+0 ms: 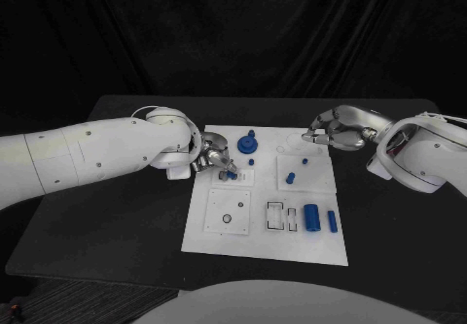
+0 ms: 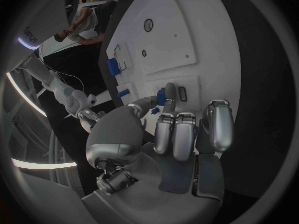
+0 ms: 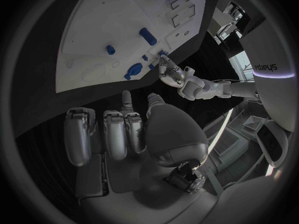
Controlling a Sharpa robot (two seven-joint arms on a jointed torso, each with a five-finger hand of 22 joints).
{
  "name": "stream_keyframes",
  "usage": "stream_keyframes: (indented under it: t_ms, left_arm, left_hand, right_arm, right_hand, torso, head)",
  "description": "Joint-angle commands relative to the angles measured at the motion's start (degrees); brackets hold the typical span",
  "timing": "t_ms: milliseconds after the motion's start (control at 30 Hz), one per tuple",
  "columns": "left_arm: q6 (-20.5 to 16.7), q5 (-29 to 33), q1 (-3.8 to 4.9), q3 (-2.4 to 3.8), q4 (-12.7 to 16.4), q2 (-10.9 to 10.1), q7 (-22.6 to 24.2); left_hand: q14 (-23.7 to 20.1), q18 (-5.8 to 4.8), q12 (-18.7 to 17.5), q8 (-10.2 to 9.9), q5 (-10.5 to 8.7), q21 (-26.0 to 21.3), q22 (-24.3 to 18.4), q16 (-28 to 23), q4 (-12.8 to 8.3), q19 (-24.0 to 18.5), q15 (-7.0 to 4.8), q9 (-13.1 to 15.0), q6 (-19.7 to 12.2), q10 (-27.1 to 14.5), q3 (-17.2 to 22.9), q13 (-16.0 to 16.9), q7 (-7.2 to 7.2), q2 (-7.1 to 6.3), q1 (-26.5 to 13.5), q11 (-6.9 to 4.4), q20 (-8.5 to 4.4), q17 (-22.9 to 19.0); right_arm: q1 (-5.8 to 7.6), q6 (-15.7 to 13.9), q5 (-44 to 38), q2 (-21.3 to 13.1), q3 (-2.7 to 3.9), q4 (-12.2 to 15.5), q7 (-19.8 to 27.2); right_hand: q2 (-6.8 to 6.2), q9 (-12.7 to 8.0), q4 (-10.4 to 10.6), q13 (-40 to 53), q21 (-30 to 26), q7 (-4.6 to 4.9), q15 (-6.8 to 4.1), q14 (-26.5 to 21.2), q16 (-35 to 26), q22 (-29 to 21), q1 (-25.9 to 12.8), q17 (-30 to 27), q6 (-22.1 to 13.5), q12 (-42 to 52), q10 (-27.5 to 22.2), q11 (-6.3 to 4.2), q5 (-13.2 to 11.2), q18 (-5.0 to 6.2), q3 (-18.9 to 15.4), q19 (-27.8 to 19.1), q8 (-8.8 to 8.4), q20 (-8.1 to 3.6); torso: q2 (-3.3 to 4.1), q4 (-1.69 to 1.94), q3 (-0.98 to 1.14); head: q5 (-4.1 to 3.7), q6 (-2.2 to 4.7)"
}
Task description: Assemble the parts on the task board
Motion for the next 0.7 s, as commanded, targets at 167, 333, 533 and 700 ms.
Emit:
stream_keyframes:
  t_ms: [167, 333, 533, 700]
  left_arm:
    - [1.5, 0.1, -0.24, 0.01, -0.1, 0.3, 0.8]
    - [1.7, 0.1, -0.30, 0.01, -0.3, 0.5, 0.8]
    - [1.5, 0.1, -0.37, 0.01, -0.6, 0.7, 0.8]
    - [1.8, 0.1, -0.42, 0.01, -0.7, 0.7, 0.8]
  left_hand:
    - [6.0, 1.06, 0.0, -0.4, -0.26, -0.4, 3.8, 0.2, -3.6, -0.5, 0.51, 0.1, 0.0, 6.0, 4.0, 15.0, -0.32, 0.56, 0.2, 0.35, -0.13, 15.1]
    - [6.0, 1.06, 0.0, -0.4, -0.26, -0.4, 3.8, 0.2, -3.6, -0.5, 0.51, 0.1, 0.0, 6.0, 4.0, 15.0, -0.32, 0.56, 0.2, 0.35, -0.13, 15.1]
    - [6.0, 1.09, 0.0, -0.5, -0.47, -0.5, 3.7, 0.2, -3.6, -0.6, 0.53, 0.1, -0.1, 6.0, 4.0, 15.0, -0.27, 0.60, 0.2, 0.39, -0.11, 15.1]
    - [6.0, 1.12, 0.0, -0.7, -1.00, -0.6, 3.6, 0.2, -3.6, -0.8, 0.60, 0.2, -0.3, 6.0, 3.9, 15.0, -0.17, 0.47, 0.0, 0.47, -0.05, 15.1]
  right_arm:
    - [-0.21, 0.4, -0.1, 0.0, 0.04, -0.1, -1.4]
    - [-0.24, 0.5, -0.1, 0.0, 0.04, -0.1, -1.4]
    - [-0.26, 0.5, -0.1, 0.0, 0.04, -0.2, -1.4]
    - [-0.29, 0.6, -0.1, 0.0, 0.04, -0.2, -1.5]
  right_hand:
    - [-0.01, -0.1, -0.2, 15.1, -0.2, 0.17, 0.10, 6.1, 0.2, 13.8, 0.7, 15.1, 0.1, 0.1, 6.0, -0.08, 0.2, 0.09, 0.0, 3.9, -0.07, 0.09]
    - [-0.01, -0.1, -0.2, 15.1, -0.2, 0.17, 0.10, 6.1, 0.2, 13.8, 0.7, 15.1, 0.1, 0.1, 6.0, -0.08, 0.2, 0.09, 0.0, 3.9, -0.07, 0.09]
    - [-0.04, -0.1, -0.2, 15.1, -0.2, 0.17, 0.09, 6.1, 0.2, 13.8, 0.8, 15.1, 0.1, 0.1, 6.0, -0.07, 0.3, 0.08, 0.0, 3.9, -0.06, 0.09]
    - [-0.04, -0.1, -0.2, 15.1, -0.2, 0.17, 0.09, 6.1, 0.2, 13.8, 0.8, 15.1, 0.1, 0.1, 6.0, -0.07, 0.3, 0.08, 0.0, 3.9, -0.06, 0.09]
  torso:
    - [0.01, 0.03, -0.02]
    - [0.03, 0.04, -0.03]
    - [0.04, 0.06, -0.03]
    - [0.02, 0.04, -0.02]
  head:
    - [0.04, 0.00]
    - [0.03, 0.00]
    - [-0.04, 0.00]
    - [0.02, 0.00]
